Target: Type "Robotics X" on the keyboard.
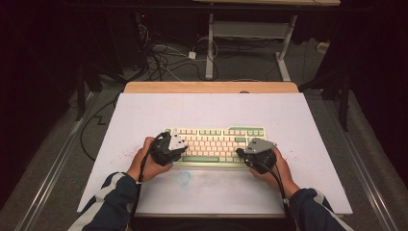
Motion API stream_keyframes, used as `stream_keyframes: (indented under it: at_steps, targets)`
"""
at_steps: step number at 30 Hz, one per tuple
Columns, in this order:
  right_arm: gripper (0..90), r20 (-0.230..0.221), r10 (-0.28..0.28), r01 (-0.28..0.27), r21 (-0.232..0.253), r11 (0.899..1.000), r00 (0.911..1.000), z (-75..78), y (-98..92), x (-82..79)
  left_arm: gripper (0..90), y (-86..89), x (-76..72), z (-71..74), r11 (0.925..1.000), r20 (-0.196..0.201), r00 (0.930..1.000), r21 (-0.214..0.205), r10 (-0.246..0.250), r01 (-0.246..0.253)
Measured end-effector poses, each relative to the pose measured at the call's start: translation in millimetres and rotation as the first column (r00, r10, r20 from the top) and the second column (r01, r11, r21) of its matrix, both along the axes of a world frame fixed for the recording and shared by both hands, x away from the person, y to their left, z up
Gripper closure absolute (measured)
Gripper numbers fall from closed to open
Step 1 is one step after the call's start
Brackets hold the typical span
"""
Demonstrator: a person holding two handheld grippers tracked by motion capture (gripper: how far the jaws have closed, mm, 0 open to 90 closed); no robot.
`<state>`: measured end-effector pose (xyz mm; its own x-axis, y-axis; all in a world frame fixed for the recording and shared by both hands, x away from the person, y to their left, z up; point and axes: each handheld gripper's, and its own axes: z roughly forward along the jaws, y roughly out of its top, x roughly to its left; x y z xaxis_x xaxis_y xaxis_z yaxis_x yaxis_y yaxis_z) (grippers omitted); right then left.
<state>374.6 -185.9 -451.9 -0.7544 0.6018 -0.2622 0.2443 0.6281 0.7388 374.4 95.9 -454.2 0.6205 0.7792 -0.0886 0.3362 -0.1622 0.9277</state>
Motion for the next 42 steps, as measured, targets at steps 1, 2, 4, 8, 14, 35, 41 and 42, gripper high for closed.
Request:
stream_keyframes:
  at_steps: [1, 2, 4, 8, 14, 35, 41, 42]
  targets:
    - [87.9, 0.001, -0.003, 0.003, 0.009, 1.0, 1.0, 1.2, -0.1, -0.7, 66.2, 0.4, 0.0, 1.3, 0.9999, 0.009, 0.9999, -0.01, 0.005, -0.005]
    - [87.4, 0.008, -0.003, 0.003, 0.009, 1.0, 1.0, 2.8, -0.4, -1.1, 63.1, 0.6, 0.1, 2.1, 0.9999, 0.016, 0.9998, -0.013, 0.011, -0.011]
    - [85.6, 0.018, -0.008, 0.008, 0.022, 1.0, 0.9998, 6.4, -1.6, -1.8, 59.2, 1.3, 0.0, 3.1, 0.9995, 0.026, 0.9995, -0.025, 0.018, -0.017]
    - [82.0, 0.045, -0.018, 0.016, 0.045, 0.999, 0.9988, 13.2, -4.0, -3.8, 50.2, 1.5, -0.3, 5.6, 0.9981, 0.052, 0.9977, -0.047, 0.042, -0.04]
    - [66.5, 0.073, -0.029, 0.023, 0.077, 0.997, 0.9969, 19.4, -6.1, -5.7, 35.9, 1.0, -1.7, 7.1, 0.9966, 0.076, 0.9956, -0.065, 0.056, -0.051]
    - [16.3, 0.135, -0.161, 0.144, 0.127, 0.981, 0.9776, 14.3, -3.5, -2.7, 15.8, -5.8, -4.3, 0.2, 0.9967, 0.1, 0.9928, -0.053, 0.066, -0.061]
    - [17.5, 0.157, -0.164, 0.144, 0.129, 0.981, 0.9739, 15.2, -2.0, -5.1, 16.0, -5.7, -6.2, -0.8, 0.9981, 0.142, 0.9882, -0.026, 0.059, -0.056]
    - [17.8, 0.157, -0.162, 0.142, 0.13, 0.981, 0.9743, 15.4, -2.0, -5.3, 16.0, -5.8, -6.4, -0.6, 0.9982, 0.142, 0.9883, -0.027, 0.058, -0.054]
